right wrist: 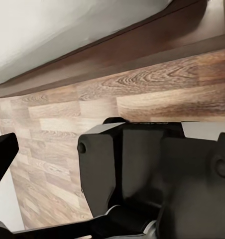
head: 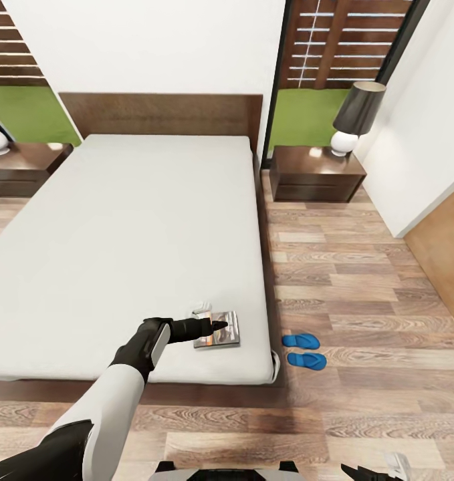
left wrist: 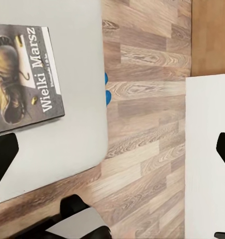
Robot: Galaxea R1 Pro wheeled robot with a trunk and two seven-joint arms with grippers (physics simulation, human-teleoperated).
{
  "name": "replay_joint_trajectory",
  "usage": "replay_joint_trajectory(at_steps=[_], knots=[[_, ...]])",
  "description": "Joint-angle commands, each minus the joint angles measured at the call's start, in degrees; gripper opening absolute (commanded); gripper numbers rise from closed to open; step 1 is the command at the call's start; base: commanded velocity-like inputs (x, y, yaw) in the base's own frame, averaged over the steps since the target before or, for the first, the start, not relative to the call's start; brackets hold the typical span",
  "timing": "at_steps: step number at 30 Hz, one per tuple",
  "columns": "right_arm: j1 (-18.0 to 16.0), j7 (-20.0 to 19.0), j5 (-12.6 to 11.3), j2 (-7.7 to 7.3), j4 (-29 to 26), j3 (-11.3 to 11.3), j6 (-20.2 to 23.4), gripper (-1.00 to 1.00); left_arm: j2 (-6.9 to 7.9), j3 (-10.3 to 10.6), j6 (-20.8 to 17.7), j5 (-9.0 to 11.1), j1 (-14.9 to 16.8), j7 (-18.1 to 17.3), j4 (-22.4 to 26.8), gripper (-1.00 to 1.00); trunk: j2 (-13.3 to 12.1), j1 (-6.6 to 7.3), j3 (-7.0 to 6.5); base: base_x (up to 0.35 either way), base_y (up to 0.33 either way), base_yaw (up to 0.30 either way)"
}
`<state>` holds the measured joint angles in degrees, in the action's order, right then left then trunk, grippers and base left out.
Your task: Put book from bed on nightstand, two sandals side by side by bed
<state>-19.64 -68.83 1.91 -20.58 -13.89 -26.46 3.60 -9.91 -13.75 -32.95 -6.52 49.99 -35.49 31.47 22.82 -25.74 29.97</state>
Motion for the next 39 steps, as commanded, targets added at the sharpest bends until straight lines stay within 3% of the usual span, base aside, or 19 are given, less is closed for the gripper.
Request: replay_joint_trajectory(at_steps=[1,39], knots=[[-0.04,-0.27,0.20,0.01,0.00,-0.35,0.37,1.00,-0.09,-0.49,-0.36,-0.60,0.03,-0.46,0.08,1.00,0.09,-0.04,0.09,0.060,0.000,0.000],[-0.03,-0.08,0.25,0.01,0.00,-0.35,0.27,1.00,-0.09,-0.49,-0.36,-0.56,0.04,-0.54,0.08,1.00,0.09,-0.04,0.13,0.076,0.000,0.000]])
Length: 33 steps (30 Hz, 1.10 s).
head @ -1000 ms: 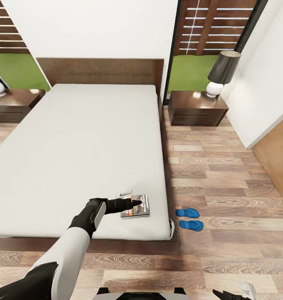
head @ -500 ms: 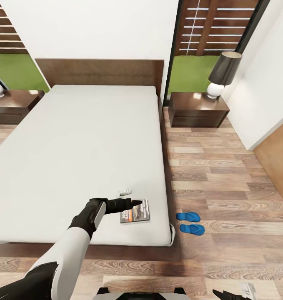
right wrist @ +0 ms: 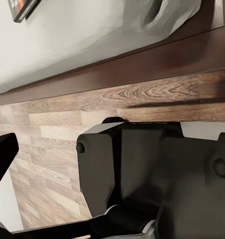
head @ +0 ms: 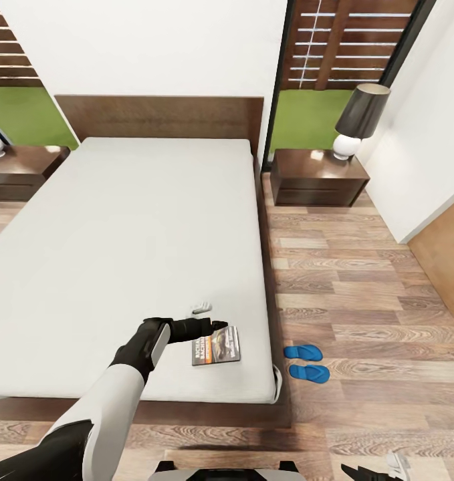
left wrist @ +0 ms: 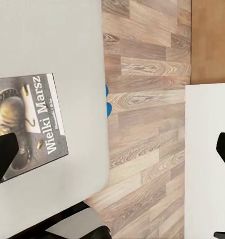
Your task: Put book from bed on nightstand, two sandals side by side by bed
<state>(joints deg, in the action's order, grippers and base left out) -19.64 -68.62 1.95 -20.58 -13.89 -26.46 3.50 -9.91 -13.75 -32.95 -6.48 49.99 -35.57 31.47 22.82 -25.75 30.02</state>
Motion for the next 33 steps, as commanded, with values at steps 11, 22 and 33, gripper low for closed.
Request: replay_joint_trajectory(at_steps=[11,22,33], knots=[[-0.04,-0.27,0.24,0.01,0.00,-0.35,0.37,1.00,-0.09,-0.48,-0.40,1.63,0.03,-0.48,0.08,1.00,1.70,-0.91,0.80,0.000,0.000,0.000],[-0.04,-0.23,0.25,0.01,0.00,-0.35,0.30,1.00,-0.09,-0.63,2.30,4.73,0.02,-0.08,0.65,1.00,3.30,-1.79,1.52,0.000,0.000,0.000],[-0.02,-0.04,0.25,0.01,0.00,-0.35,0.28,1.00,-0.09,-0.40,10.15,4.81,0.02,3.17,0.71,1.00,3.30,-1.79,1.52,0.000,0.000,0.000]])
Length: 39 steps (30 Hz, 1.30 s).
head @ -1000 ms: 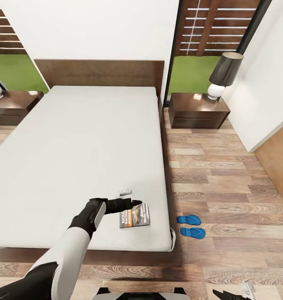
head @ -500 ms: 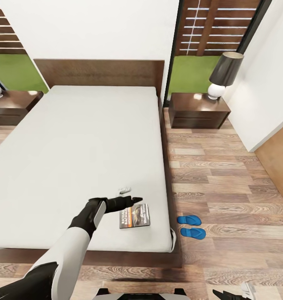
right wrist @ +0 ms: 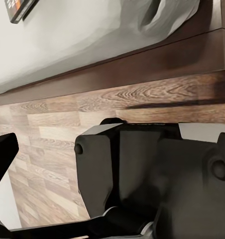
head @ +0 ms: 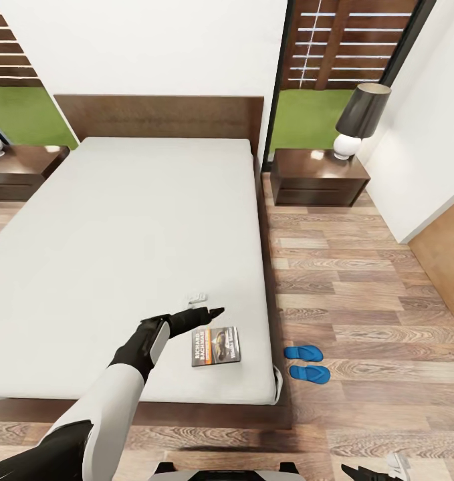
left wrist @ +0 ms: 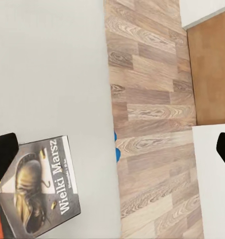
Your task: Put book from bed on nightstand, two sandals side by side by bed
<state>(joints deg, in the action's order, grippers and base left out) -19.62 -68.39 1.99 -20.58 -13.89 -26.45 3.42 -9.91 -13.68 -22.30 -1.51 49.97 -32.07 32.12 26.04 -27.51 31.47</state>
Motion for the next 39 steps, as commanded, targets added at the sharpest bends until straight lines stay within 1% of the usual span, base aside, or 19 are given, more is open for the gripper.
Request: replay_joint_trajectory(at_steps=[1,3,4,5,8,22,24,26,27,28,30,33,39], knots=[[-0.03,-0.27,0.21,0.01,0.00,-0.35,0.36,1.00,-0.09,-0.43,-0.42,-0.16,0.04,1.18,0.05,1.00,0.08,-0.03,0.07,0.000,0.000,0.000],[-0.05,-0.26,0.21,0.01,0.00,-0.35,0.36,1.00,-0.09,-0.40,-0.37,-0.16,0.04,3.30,0.05,1.00,0.08,-0.03,0.07,0.000,0.000,0.000],[-0.05,-0.26,0.21,0.01,0.00,-0.35,0.36,1.00,-0.09,-0.40,-0.37,-0.16,0.04,3.76,0.07,1.00,0.48,-0.25,0.25,0.000,0.000,0.000],[-0.06,-0.26,0.21,0.01,0.00,-0.35,0.36,1.00,-0.09,-0.35,-0.36,-0.20,0.04,5.01,0.10,1.00,0.89,-0.47,0.43,0.000,0.000,0.000],[-0.04,-0.26,0.21,0.01,0.00,-0.35,0.36,1.00,-0.09,-0.31,-0.37,-0.20,0.05,6.29,0.14,1.00,2.09,-1.12,0.97,0.000,0.000,0.000],[-0.05,-0.21,0.21,0.01,0.00,-0.35,0.36,1.00,-0.09,-0.38,-0.31,-0.24,0.07,6.98,0.29,1.00,7.70,-4.20,3.48,0.000,0.000,0.000],[-0.05,-0.22,0.21,0.01,0.00,-0.35,0.36,1.00,-0.09,-0.38,-0.30,-0.24,0.05,7.56,0.31,1.00,8.51,-4.64,3.84,0.000,0.000,0.000],[-0.03,-0.23,0.21,0.01,0.00,-0.35,0.36,1.00,-0.09,-0.38,-0.31,-0.21,0.06,9.33,0.31,1.00,9.31,-5.08,4.20,0.000,0.000,0.000],[-0.03,-0.23,0.21,0.01,0.00,-0.35,0.36,1.00,-0.09,-0.38,-0.30,-0.17,0.06,12.00,0.52,1.00,9.71,-5.30,4.38,0.000,0.000,0.000],[-0.04,-0.24,0.21,0.01,0.00,-0.35,0.36,1.00,-0.09,-0.37,-0.29,-0.13,0.06,13.55,0.84,1.00,10.11,-5.52,4.56,0.000,0.000,0.000],[-0.06,-0.23,0.21,0.01,0.00,-0.35,0.36,1.00,-0.09,-0.32,-0.34,-0.09,0.05,15.41,1.43,1.00,10.91,-5.96,4.92,0.000,0.000,0.000],[-0.05,-0.24,0.21,0.01,0.00,-0.35,0.36,1.00,-0.09,-0.31,-0.36,-0.03,0.06,15.86,1.60,1.00,12.12,-6.62,5.46,0.000,0.000,0.000],[-0.06,-0.25,0.21,0.01,0.00,-0.35,0.36,1.00,-0.09,-0.22,-0.38,1.02,0.04,16.03,1.71,1.00,14.52,-7.93,6.53,0.000,0.000,0.000]])
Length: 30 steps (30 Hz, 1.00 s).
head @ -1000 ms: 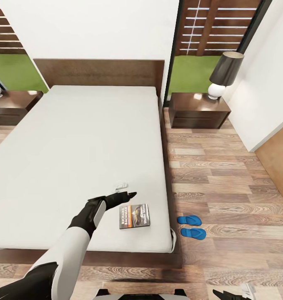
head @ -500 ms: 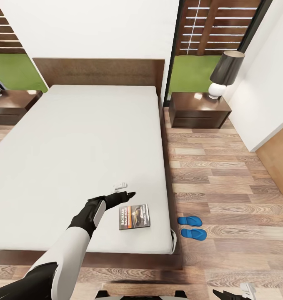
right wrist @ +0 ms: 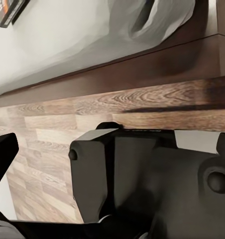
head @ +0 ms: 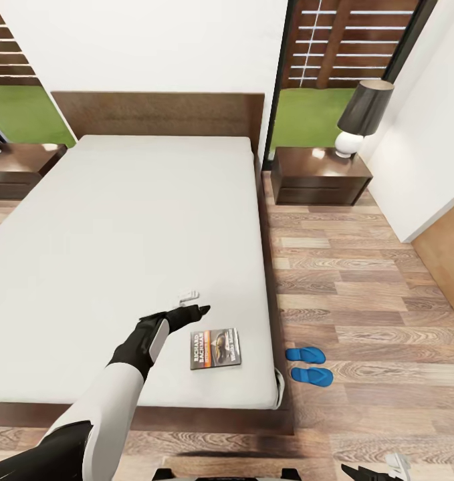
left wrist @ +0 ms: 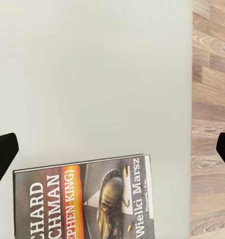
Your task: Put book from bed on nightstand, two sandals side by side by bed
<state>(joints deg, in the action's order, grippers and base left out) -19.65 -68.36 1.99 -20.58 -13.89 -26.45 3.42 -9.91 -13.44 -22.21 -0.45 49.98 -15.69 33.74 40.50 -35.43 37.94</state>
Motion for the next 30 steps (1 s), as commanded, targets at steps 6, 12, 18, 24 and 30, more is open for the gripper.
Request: replay_joint_trajectory(at_steps=[6,12,18,24,30], knots=[[-0.02,-0.28,0.21,0.01,0.00,-0.35,0.36,1.00,-0.09,-0.35,-0.42,0.08,0.06,-2.07,0.09,1.00,2.47,-1.33,1.13,0.000,0.000,0.000],[-0.03,-0.28,0.21,0.01,0.00,-0.35,0.36,1.00,-0.09,-0.41,-0.31,-0.19,0.04,-13.51,0.11,1.00,4.88,-2.65,2.21,0.000,0.000,0.000],[-0.02,-0.28,0.21,0.01,0.00,-0.35,0.36,1.00,-0.09,-0.44,-0.37,-0.32,0.05,-15.14,0.10,1.00,7.29,-3.97,3.29,0.000,0.000,0.000],[-0.01,-0.28,0.21,0.01,0.00,-0.35,0.36,1.00,-0.09,-0.44,-0.37,-0.27,0.07,-15.31,0.10,1.00,9.69,-5.29,4.37,0.000,0.000,0.000],[-0.01,-0.28,0.21,0.01,0.00,-0.35,0.36,1.00,-0.09,-0.44,-0.38,-0.17,0.05,-15.33,0.10,1.00,12.10,-6.61,5.44,0.000,0.000,0.000]])
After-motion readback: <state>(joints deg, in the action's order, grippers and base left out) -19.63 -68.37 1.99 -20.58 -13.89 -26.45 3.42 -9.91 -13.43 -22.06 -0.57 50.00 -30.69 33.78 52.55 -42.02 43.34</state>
